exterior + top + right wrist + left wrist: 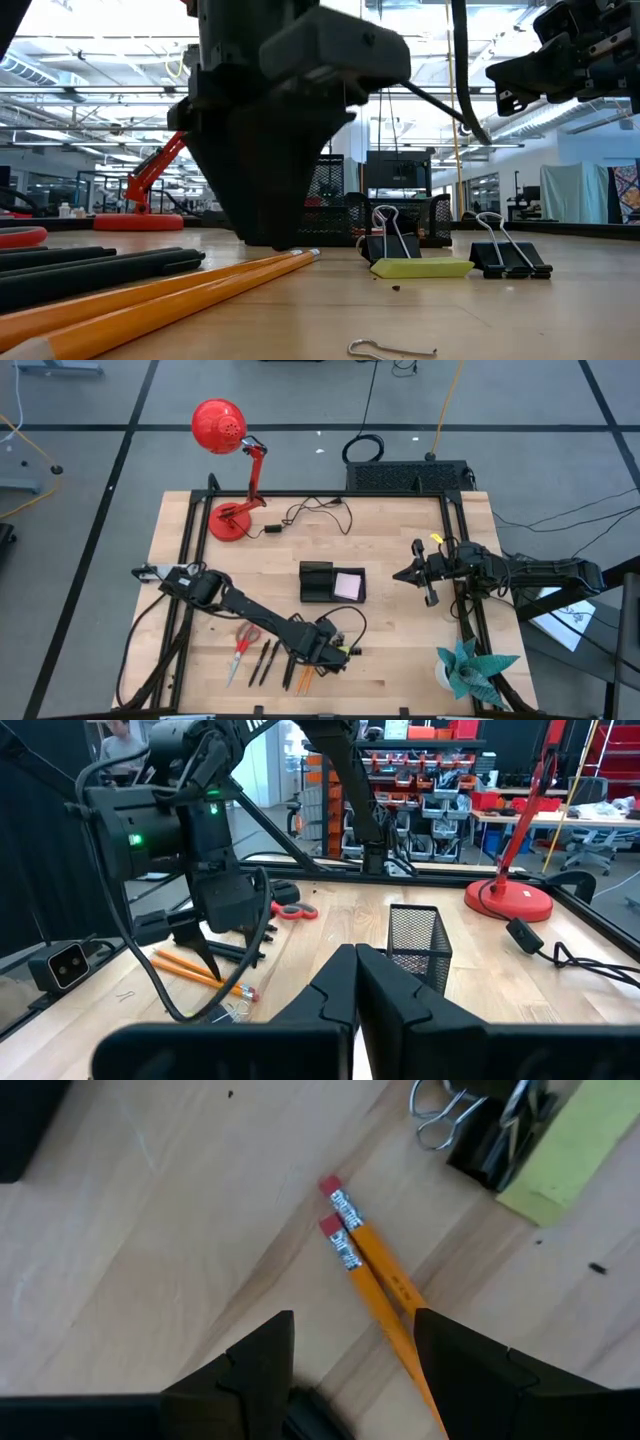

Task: Pick and place office supplies into organizer
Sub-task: Put the left pencil into the desk organizer

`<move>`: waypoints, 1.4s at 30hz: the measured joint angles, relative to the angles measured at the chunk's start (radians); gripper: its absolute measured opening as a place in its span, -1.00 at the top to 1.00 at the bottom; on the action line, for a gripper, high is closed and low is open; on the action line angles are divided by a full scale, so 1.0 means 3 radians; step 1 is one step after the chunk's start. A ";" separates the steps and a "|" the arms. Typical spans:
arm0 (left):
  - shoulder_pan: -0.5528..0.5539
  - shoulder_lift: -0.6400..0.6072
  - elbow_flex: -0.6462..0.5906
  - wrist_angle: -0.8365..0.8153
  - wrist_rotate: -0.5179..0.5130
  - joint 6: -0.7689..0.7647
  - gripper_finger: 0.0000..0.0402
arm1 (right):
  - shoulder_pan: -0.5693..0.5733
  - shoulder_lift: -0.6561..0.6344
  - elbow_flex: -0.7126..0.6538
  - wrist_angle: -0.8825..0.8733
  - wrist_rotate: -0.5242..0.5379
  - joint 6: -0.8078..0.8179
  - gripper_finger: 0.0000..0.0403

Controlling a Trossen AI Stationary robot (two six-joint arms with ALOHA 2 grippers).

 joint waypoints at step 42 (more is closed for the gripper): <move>-0.0053 0.0171 -0.0009 0.0050 0.0310 -0.0612 0.02 | 0.0001 0.0003 0.0000 -0.0022 0.0003 -0.0001 0.98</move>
